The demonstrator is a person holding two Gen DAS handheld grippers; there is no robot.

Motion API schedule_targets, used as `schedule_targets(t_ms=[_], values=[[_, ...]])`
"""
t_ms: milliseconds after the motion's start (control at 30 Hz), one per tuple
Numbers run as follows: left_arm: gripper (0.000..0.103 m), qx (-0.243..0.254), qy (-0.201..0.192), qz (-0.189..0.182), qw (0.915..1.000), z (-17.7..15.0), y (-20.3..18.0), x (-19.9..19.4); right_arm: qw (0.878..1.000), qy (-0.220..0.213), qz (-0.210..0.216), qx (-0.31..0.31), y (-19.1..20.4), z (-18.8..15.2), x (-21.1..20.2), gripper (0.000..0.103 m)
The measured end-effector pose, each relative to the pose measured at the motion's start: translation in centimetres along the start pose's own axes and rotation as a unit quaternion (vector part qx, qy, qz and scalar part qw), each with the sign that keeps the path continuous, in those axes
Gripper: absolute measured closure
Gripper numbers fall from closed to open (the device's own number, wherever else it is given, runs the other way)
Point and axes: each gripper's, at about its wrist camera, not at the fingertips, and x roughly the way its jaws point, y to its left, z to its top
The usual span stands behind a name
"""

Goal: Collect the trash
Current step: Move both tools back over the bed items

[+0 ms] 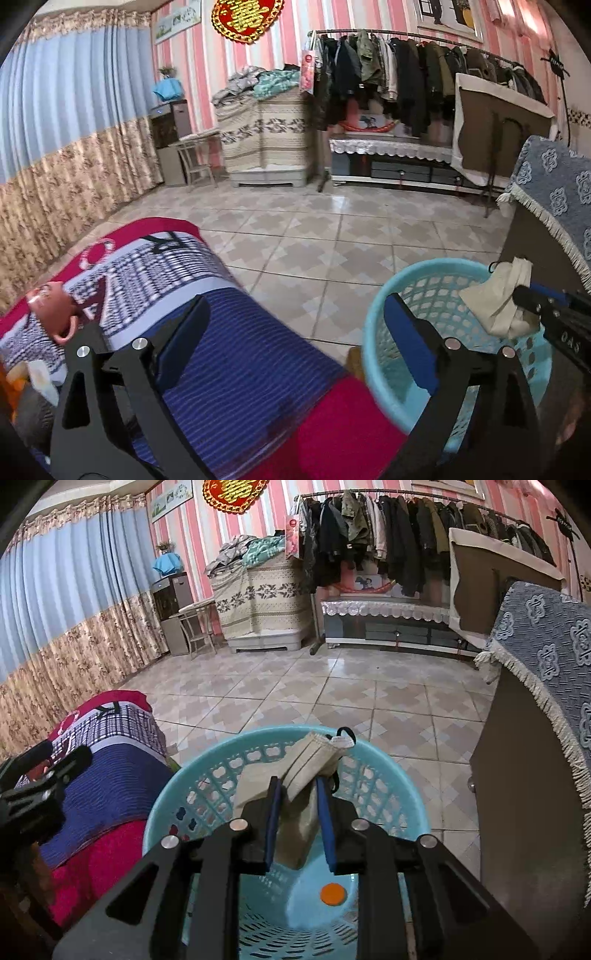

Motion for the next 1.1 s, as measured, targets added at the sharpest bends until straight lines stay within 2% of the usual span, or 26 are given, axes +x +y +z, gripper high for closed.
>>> schedule_targets(t_ms=[33, 67, 133, 200, 367, 567, 833, 1100], values=[[0.01, 0.003, -0.001, 0.005, 1.0, -0.2, 0.1, -0.3, 1.0, 0.002, 0.0, -0.001, 0.2, -0.1, 0.2, 0.069], [0.009, 0.007, 0.0, 0.009, 0.9999, -0.5, 0.2, -0.6, 1.0, 0.003, -0.001, -0.002, 0.3, -0.1, 0.2, 0.055], [0.009, 0.011, 0.0, 0.012, 0.9999, -0.8, 0.5, -1.1, 1.0, 0.004, -0.004, -0.003, 0.4, -0.1, 0.3, 0.04], [0.009, 0.006, -0.002, 0.014, 0.9999, -1.0, 1.0, -1.9, 1.0, 0.006, -0.004, 0.0, 0.3, -0.2, 0.3, 0.038], [0.008, -0.017, -0.01, 0.019, 0.9996, -1.0, 2.9, -3.8, 1.0, 0.002, -0.005, 0.006, 0.3, -0.1, -0.1, 0.023], [0.006, -0.033, -0.022, 0.049, 0.998, -1.3, 5.5, -6.2, 1.0, -0.022, 0.002, -0.002, 1.5, 0.2, -1.5, 0.015], [0.006, -0.05, -0.022, 0.1, 0.9935, -2.7, 9.6, -9.7, 0.997, -0.044, 0.042, -0.041, 6.1, 0.3, -3.6, 0.015], [0.006, -0.099, -0.029, 0.151, 0.9831, -4.8, 15.7, -14.2, 0.992, -0.065, 0.085, -0.073, 11.5, -0.5, -5.7, 0.015]])
